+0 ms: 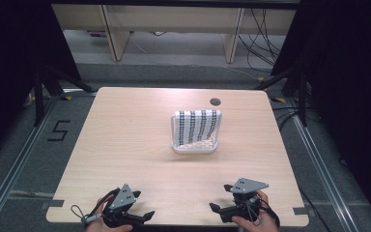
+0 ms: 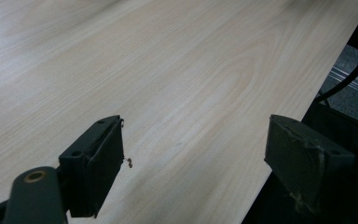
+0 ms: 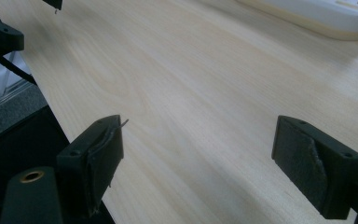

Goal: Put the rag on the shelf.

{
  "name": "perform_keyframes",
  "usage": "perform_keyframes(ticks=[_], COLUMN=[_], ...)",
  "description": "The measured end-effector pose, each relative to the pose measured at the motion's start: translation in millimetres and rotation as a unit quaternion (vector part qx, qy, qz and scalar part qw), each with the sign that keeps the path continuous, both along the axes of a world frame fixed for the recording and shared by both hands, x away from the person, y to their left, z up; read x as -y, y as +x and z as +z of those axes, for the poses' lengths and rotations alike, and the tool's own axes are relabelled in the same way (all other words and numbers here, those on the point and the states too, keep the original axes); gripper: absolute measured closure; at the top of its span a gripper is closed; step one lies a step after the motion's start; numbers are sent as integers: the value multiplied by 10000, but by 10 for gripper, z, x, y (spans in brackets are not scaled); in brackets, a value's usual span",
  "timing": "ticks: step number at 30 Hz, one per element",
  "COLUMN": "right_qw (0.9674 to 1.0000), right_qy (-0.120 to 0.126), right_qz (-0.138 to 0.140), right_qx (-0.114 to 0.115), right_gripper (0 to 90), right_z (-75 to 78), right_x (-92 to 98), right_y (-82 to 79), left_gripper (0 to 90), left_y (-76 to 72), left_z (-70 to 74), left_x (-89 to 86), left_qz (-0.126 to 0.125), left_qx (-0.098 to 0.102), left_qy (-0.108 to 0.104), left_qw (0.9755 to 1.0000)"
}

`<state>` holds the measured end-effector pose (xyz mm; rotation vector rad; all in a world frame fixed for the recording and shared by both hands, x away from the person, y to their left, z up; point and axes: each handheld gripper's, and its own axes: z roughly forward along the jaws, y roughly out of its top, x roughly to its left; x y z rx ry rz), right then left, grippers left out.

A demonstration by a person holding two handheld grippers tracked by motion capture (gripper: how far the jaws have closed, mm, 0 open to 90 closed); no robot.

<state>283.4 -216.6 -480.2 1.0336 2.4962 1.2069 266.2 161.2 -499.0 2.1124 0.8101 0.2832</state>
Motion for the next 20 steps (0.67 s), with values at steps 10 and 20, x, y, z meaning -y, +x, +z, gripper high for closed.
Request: perform_keyframes(ticks=[10,20], right_qw=[9999,9998], right_qy=[-78,-125], right_qz=[-6,114], right_qx=[-105,-38], right_gripper=[176,176], right_z=[-43,-65], right_x=[-16,-23], right_y=[-17,1], left_gripper=[188,188], left_y=[34,89], left_z=[-45,-75], left_x=[-32,-94], left_qz=[36,175], left_qx=[-54,-71], left_qy=[100,102], left_qw=[9999,9998])
